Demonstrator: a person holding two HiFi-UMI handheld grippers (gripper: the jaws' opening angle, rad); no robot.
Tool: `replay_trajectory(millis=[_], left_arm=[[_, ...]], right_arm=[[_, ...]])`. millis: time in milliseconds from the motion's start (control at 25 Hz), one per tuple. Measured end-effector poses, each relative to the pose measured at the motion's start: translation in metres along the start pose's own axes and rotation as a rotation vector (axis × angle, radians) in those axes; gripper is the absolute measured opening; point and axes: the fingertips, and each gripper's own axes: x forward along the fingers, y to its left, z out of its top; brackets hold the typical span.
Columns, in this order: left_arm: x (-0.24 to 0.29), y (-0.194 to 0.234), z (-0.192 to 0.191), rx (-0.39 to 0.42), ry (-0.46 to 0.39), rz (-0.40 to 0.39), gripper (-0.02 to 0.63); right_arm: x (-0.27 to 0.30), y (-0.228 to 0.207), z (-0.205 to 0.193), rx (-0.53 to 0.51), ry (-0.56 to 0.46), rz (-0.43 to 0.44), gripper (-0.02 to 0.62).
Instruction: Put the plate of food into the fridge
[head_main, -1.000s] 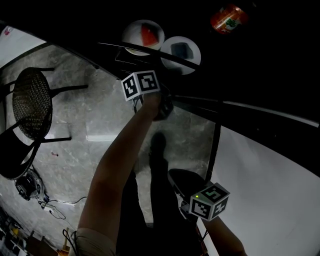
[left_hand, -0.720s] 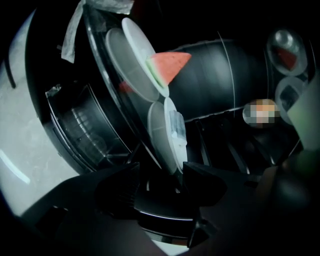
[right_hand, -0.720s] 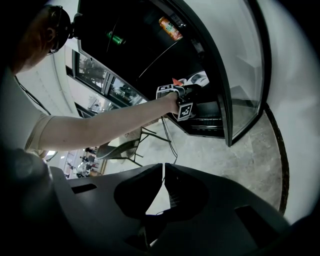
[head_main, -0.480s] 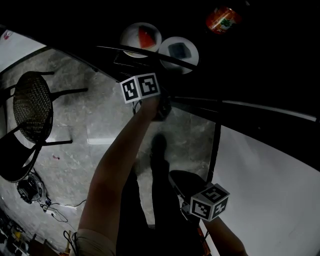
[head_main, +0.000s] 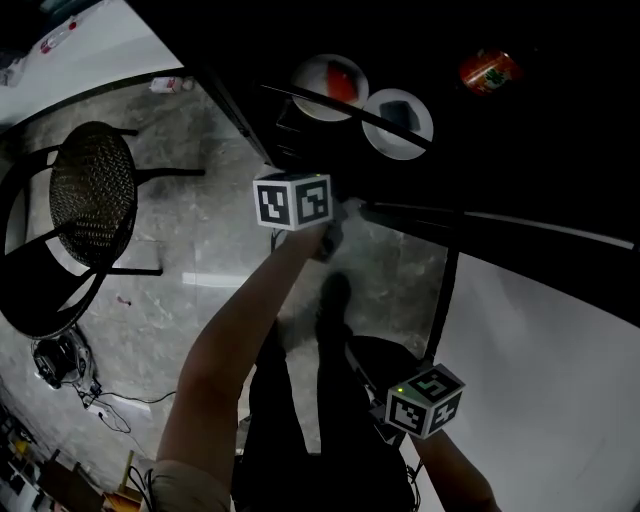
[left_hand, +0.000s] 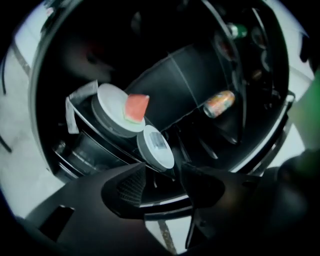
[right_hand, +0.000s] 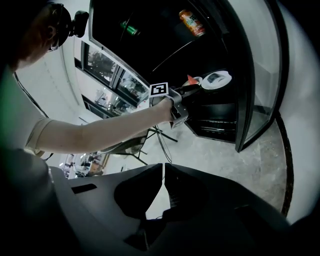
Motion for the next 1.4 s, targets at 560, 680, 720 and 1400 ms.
replay_trajectory(millis=[560, 680, 720, 1400], left_arm=[[-0.140, -0.042, 0.003, 0.253, 0.100, -0.028, 0.011], [-0.172, -0.051, 0.010, 0.288, 0.072, 0.006, 0.011], [-0.182, -0.055, 0.010, 0.296, 0.067, 0.013, 0.011], [-0.323, -0.154, 0.023, 0.268, 0.003, -0.058, 0.009]], right_arm=[[0.010, 0.082, 0.054, -0.142, -0.093, 0.014, 0.028], [0.000, 0.101, 0.062, -0.165, -0.093, 0.004, 0.028], [-0.003, 0.106, 0.063, -0.170, -0.091, -0.002, 0.028], [-0.030, 0.205, 0.093, -0.318, -0.131, 0.058, 0.023]])
